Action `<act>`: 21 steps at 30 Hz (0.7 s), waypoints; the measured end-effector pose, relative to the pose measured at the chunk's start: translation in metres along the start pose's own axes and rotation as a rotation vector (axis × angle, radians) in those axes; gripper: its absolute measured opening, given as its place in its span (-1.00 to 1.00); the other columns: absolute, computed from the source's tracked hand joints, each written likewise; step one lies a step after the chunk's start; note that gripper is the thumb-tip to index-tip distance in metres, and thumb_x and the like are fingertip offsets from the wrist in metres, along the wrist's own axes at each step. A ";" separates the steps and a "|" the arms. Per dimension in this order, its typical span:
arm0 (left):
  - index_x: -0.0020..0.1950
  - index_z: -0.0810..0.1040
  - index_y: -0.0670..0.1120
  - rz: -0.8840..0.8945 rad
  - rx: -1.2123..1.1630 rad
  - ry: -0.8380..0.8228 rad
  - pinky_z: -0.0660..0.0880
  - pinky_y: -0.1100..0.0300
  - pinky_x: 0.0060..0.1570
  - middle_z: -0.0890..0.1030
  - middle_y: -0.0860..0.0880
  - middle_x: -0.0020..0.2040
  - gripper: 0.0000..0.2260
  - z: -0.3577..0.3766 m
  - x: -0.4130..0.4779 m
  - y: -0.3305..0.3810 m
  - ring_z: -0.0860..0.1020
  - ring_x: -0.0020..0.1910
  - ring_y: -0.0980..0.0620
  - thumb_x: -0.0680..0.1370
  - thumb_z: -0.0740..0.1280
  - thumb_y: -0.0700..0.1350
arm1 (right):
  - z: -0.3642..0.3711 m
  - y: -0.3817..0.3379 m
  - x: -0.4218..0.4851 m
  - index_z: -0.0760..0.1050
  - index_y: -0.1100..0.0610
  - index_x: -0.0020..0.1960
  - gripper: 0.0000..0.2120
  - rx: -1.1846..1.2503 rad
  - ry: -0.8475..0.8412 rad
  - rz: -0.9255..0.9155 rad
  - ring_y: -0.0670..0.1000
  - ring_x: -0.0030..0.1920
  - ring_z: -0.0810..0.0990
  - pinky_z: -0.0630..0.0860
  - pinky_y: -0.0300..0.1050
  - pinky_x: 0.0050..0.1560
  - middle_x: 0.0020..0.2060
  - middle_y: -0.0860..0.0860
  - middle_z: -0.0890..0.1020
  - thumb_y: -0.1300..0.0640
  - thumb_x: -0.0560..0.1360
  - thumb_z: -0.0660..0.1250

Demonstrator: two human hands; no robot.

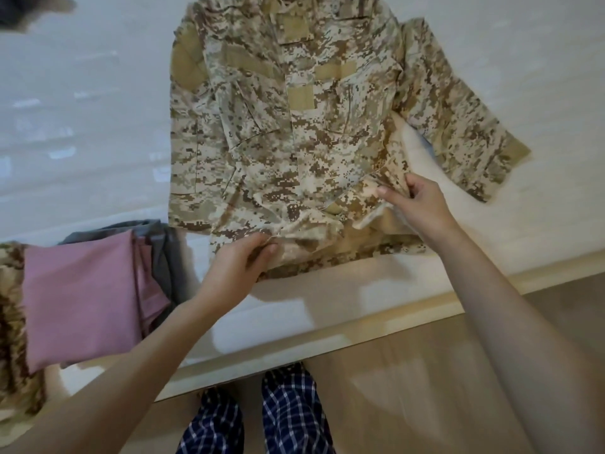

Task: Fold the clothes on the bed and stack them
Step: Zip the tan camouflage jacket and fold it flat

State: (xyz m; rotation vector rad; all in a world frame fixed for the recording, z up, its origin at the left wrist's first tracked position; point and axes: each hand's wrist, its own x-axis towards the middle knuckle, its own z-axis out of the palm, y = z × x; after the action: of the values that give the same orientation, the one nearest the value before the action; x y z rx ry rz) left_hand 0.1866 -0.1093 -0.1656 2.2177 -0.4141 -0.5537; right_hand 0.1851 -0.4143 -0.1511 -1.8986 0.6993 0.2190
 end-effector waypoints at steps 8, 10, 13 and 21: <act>0.20 0.57 0.04 0.297 0.354 -0.200 0.33 0.28 0.18 0.57 0.09 0.10 -0.75 0.034 -0.061 0.006 0.50 0.11 0.11 0.58 0.21 0.00 | -0.001 -0.011 -0.054 0.48 0.10 -0.21 -0.87 -0.189 0.018 -0.251 -0.25 -0.30 0.47 0.39 -0.43 -0.28 -0.30 -0.14 0.52 0.26 0.41 0.41; 0.34 0.45 0.11 0.021 0.523 -0.469 0.17 0.13 0.36 0.41 0.06 0.35 -0.70 0.047 -0.077 -0.020 0.32 0.37 0.01 0.61 0.19 0.00 | 0.012 0.007 -0.084 0.50 -0.06 -0.15 -0.78 -0.345 -0.244 -0.310 -0.26 -0.17 0.53 0.51 -0.36 -0.13 -0.18 -0.17 0.56 0.26 0.41 0.41; 0.29 0.49 0.07 -0.217 0.369 -0.336 0.26 0.11 0.32 0.43 0.05 0.33 -0.71 0.051 -0.092 -0.046 0.37 0.33 0.02 0.57 0.29 -0.08 | 0.026 0.051 -0.116 0.49 -0.08 0.21 -0.67 -0.683 -0.819 -0.085 -0.20 0.09 0.52 0.49 -0.24 0.14 0.11 -0.16 0.56 0.09 0.47 0.38; 0.47 0.26 -0.16 -0.539 0.250 0.166 0.35 -0.22 0.26 0.34 -0.24 0.39 -0.30 0.026 -0.076 -0.088 0.32 0.35 -0.28 0.38 0.44 -0.32 | -0.021 0.127 -0.064 0.20 0.16 0.45 -0.33 -0.732 0.228 0.154 0.22 0.37 0.28 0.29 0.12 0.30 0.37 0.19 0.33 0.39 0.41 0.34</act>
State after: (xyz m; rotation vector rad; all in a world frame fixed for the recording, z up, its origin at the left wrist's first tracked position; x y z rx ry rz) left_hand 0.1184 -0.0355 -0.2290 2.6030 0.2270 -0.6123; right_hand 0.0586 -0.4442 -0.2126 -2.5940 1.0142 0.4006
